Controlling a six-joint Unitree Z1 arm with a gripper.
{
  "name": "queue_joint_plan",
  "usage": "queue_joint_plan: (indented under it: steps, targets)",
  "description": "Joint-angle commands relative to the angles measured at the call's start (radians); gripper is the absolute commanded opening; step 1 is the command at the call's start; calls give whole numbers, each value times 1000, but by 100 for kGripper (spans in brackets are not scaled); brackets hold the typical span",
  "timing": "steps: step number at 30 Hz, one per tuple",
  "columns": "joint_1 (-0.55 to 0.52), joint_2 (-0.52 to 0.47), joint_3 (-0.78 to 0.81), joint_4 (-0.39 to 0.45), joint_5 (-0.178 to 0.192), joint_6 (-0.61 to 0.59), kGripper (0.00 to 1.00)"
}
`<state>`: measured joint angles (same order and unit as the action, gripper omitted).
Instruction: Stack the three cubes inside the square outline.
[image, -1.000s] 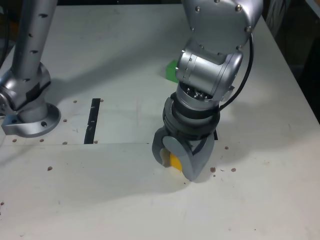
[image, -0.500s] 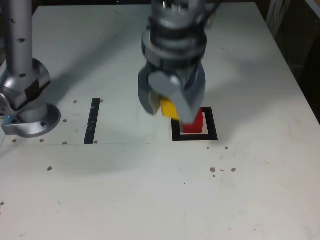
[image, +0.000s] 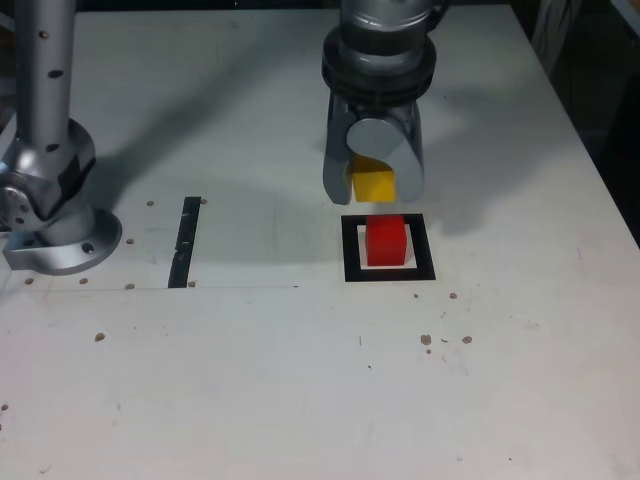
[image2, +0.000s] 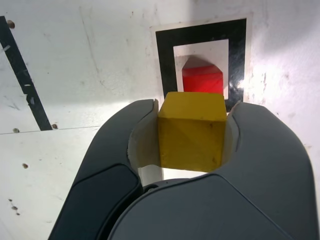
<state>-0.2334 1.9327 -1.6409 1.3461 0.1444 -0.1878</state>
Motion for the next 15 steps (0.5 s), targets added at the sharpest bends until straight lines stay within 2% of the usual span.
queue_joint_plan:
  steps: [1, 15]
  targets:
    - [-1, 4, 9, -9, -9, -8, 19]
    - [28, 80, 39, -91, -26, -28, 19]
